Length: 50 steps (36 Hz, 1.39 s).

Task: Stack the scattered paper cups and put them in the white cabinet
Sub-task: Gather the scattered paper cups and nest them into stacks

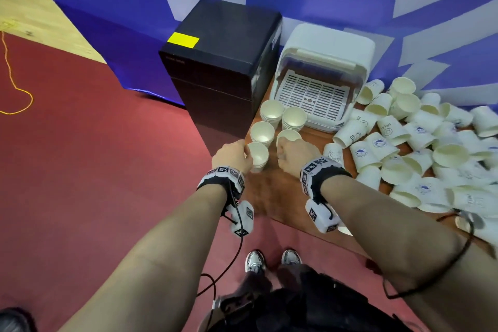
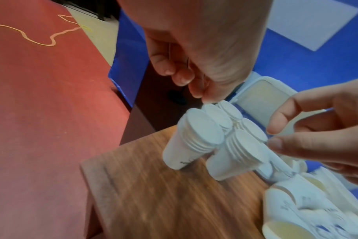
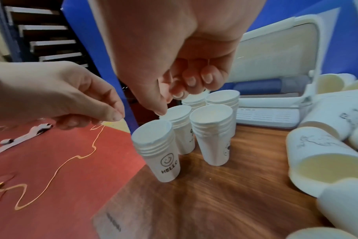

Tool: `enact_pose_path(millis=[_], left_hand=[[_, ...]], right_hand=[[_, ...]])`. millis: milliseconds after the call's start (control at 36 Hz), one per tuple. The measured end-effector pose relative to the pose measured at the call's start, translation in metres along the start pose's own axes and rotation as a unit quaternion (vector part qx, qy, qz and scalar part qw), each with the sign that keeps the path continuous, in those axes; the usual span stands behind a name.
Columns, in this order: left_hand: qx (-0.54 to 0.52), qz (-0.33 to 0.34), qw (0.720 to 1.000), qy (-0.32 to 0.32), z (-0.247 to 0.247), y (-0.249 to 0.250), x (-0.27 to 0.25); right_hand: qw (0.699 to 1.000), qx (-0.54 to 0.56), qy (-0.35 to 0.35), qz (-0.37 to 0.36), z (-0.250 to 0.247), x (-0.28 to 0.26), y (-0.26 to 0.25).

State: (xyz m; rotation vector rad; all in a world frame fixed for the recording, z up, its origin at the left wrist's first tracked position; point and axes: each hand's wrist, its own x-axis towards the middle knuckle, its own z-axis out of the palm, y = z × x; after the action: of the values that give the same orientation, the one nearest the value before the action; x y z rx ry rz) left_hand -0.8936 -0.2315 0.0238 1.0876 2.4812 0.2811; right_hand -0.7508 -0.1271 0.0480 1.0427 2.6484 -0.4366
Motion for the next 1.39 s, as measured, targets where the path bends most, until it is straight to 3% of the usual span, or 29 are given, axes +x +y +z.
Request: enact_pose_path(millis=[250,556,1028,1333,1389], left_hand=[[0.079,0.168,0.983,-0.017,0.028,0.078,-0.007],[0.131,0.267,0.952,-0.076,0.073,0.174,-0.026],[0.194,0.227,0.944,-0.138,0.193,0.368,-0.105],[0.238,0.285,0.909,-0.188,0.257,0.452,-0.153],[0.243,0.286,0.906,-0.198,0.261,0.459,-0.153]], right_hand=[[0.987,0.062,0.007,0.150,0.013,-0.065,0.077],[0.956,0.114,0.037,0.269,0.027,-0.139,0.180],[0.958,0.118,0.047,0.256,0.047,-0.249,0.421],[0.930,0.186,0.028,0.316,0.079,-0.311,0.497],[0.930,0.181,0.055,0.314,0.086,-0.321,0.504]])
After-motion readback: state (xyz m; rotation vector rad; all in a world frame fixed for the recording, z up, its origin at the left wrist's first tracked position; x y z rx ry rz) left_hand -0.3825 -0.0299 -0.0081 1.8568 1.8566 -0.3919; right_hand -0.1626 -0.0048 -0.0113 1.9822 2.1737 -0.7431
